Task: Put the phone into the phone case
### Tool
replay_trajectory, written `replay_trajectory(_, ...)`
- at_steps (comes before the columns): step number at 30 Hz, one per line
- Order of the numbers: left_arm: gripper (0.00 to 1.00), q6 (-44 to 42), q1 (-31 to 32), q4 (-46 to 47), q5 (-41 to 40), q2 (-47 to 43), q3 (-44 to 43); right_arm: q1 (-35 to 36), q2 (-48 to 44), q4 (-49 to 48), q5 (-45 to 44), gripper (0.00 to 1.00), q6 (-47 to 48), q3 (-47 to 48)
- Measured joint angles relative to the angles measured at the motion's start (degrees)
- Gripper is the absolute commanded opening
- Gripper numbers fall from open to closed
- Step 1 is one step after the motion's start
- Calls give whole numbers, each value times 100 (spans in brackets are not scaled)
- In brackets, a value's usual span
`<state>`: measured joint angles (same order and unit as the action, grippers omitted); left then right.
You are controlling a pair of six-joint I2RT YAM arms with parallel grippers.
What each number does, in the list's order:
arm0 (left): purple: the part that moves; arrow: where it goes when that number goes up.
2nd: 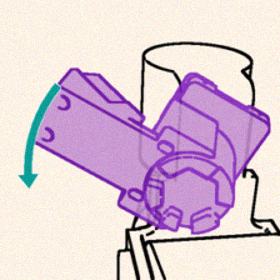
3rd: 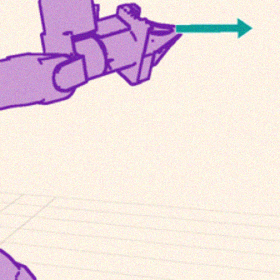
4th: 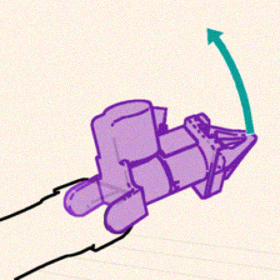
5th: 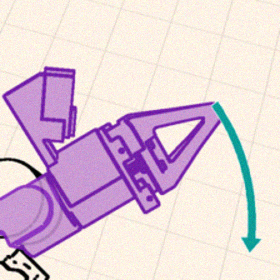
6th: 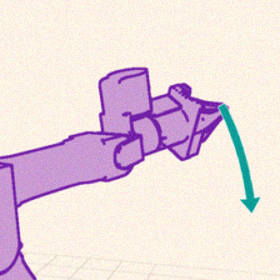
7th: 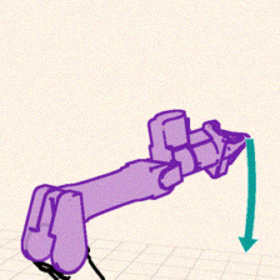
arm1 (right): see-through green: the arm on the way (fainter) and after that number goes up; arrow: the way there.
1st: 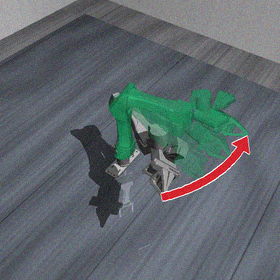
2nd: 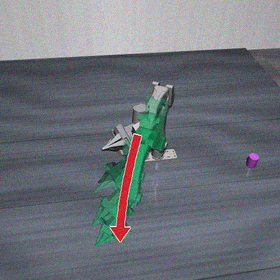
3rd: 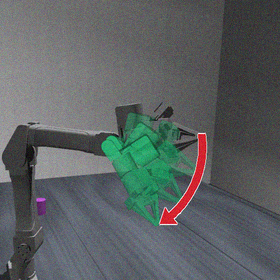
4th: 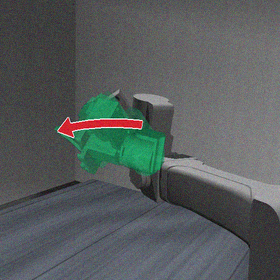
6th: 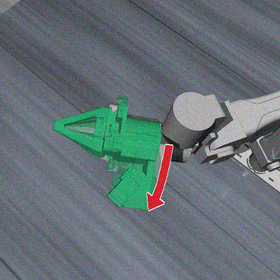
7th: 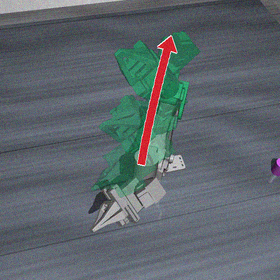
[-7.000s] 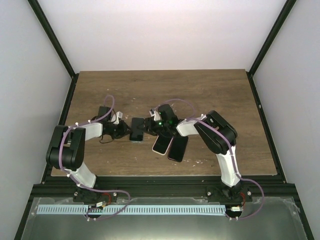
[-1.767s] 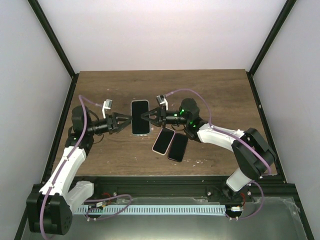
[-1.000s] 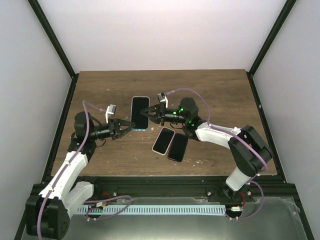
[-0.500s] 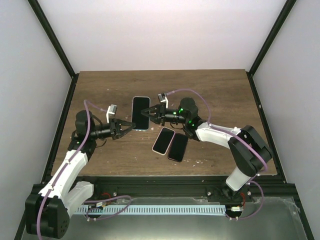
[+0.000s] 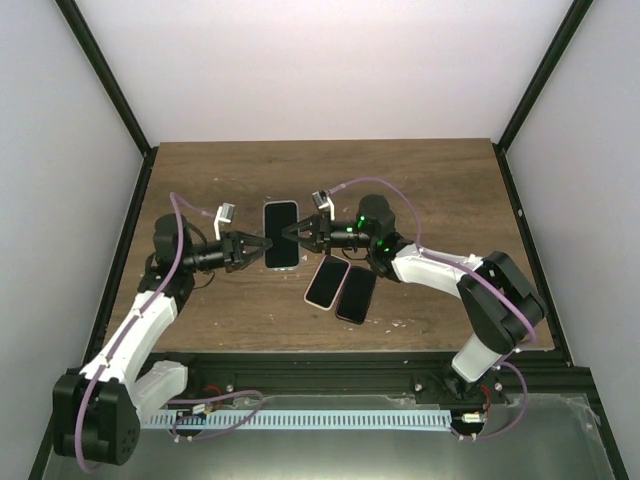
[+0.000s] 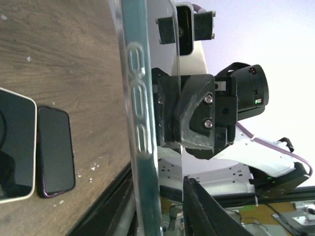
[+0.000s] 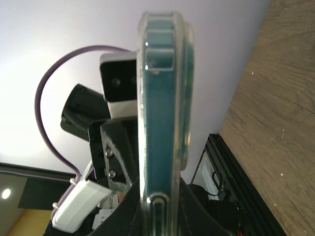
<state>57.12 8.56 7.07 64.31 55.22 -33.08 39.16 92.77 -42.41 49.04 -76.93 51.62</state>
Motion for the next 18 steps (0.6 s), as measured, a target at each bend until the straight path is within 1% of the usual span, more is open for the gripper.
replay_trajectory(4, 12, 81, 2, 234, 31, 269, -13, 15, 0, 92, 186, 18, 146, 37)
replay_trajectory(9, 8, 247, 7, 638, 92, 382, -11, 26, -7, 308, 319, 39, 332, 107)
replay_trajectory(11, 8, 313, 11, 754, 76, 422, -2, 48, -44, 313, 389, 44, 396, 107)
replay_trajectory(14, 7, 422, 11, 1008, 39, 446, 52, 57, -136, 313, 448, 47, 409, 68)
replay_trajectory(18, 7, 595, 11, 1421, -46, 494, 94, 66, -337, 302, 509, 46, 404, -155)
